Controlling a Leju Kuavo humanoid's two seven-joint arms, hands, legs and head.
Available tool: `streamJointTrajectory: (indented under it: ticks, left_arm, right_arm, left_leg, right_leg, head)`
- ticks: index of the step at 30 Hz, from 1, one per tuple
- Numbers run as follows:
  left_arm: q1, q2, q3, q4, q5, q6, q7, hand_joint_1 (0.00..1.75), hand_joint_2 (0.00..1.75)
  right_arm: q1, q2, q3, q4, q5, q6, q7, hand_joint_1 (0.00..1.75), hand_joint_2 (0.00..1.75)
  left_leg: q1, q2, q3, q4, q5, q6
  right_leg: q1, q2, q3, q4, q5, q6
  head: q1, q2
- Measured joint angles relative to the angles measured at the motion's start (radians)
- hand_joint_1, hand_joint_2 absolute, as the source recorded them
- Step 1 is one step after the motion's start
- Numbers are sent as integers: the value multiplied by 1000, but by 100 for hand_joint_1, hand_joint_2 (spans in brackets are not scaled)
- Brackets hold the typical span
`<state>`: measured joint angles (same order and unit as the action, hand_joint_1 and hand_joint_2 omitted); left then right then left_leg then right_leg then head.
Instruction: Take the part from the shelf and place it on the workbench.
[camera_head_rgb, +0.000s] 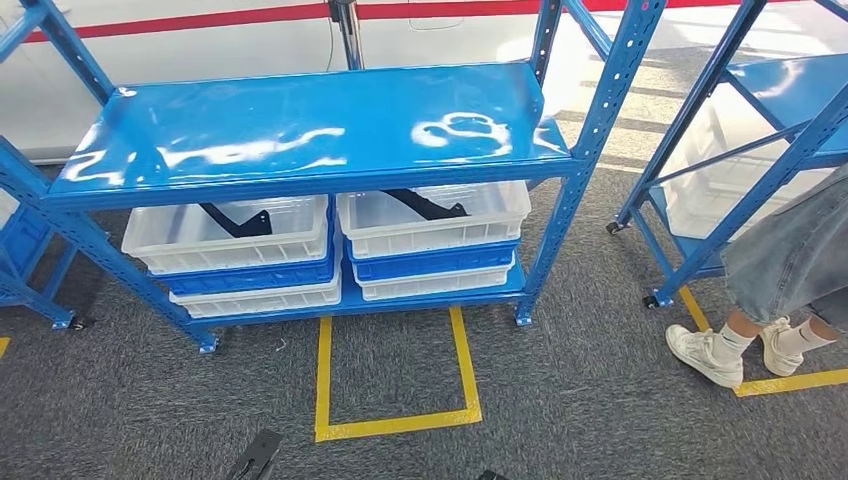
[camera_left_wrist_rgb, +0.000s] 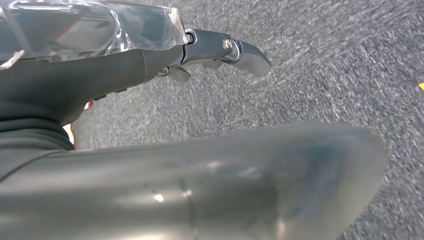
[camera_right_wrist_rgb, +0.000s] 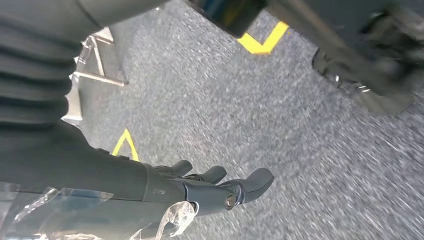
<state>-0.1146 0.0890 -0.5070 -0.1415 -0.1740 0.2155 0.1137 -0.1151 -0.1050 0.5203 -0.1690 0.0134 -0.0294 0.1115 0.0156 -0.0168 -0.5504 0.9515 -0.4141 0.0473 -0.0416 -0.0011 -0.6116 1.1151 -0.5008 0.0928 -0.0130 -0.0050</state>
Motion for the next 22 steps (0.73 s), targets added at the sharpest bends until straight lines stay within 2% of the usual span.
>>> streamJointTrajectory:
  ticks: [1, 2, 3, 5, 12, 16, 17, 21, 22]
  left_arm:
    - [0, 1, 0, 0, 1, 0, 0, 0, 0]
    - [0, 3, 0, 0, 1, 0, 1, 0, 0]
    - [0, 4, 0, 0, 1, 0, 1, 0, 0]
    - [1, 5, 0, 0, 1, -1, 2, 0, 0]
    - [2, 4, 0, 0, 0, -2, 2, 0, 0]
    - [2, 4, 0, 0, 1, -2, 5, 0, 175]
    - [2, 4, 1, 0, 5, -2, 7, 0, 175]
    - [3, 4, 7, 0, 32, -19, 21, 0, 175]
    - [3, 4, 9, 0, 35, -23, 21, 0, 175]
  right_arm:
    - [0, 1, 0, 0, -2, 0, -6, 0, 0]
    - [-1, 2, 0, 0, -5, 0, -8, 0, 0]
    - [-1, 3, 0, 0, -6, 1, -7, 0, 0]
    - [-2, 4, 0, 0, -10, 6, -4, 0, 0]
    - [-1, 3, 0, 0, -13, 9, -2, 0, 0]
    - [-1, 3, 0, 0, -13, 7, 0, 0, 0]
    - [-1, 3, 0, 0, -13, 5, 3, 0, 0]
    - [-1, 3, 0, 0, -14, 1, 11, 0, 175]
    - [-1, 3, 0, 0, -14, 1, 11, 0, 175]
  left_leg:
    - [2, -3, -1, 6, -5, -6]
    - [1, -5, -2, 11, -8, -12]
    - [0, -6, -4, 14, -11, -17]
    - [0, -6, -5, 12, -9, -22]
    - [10, -5, -2, -1, -3, -34]
    - [11, -6, -2, -2, -2, -38]
    - [11, -6, -2, -2, -2, -39]
    - [10, -6, -2, -2, -2, -41]
    - [10, -6, -2, -2, -2, -41]
  right_leg:
    - [-4, 4, 33, -69, 28, 8]
    - [-6, 8, 55, -117, 45, 4]
    - [-6, 12, 65, -141, 50, -2]
    - [0, 15, 62, -144, 50, -23]
    - [12, 16, 59, -144, 51, -33]
    - [15, 15, 59, -143, 50, -34]
    - [15, 15, 59, -143, 50, -34]
    - [15, 15, 60, -143, 51, -35]
    - [15, 15, 60, -143, 51, -35]
  head:
    - [1, 0]
    - [1, 0]
    - [1, 0]
    - [0, 0]
    - [0, 0]
    - [0, 0]
    - [0, 0]
    - [0, 0]
    - [0, 0]
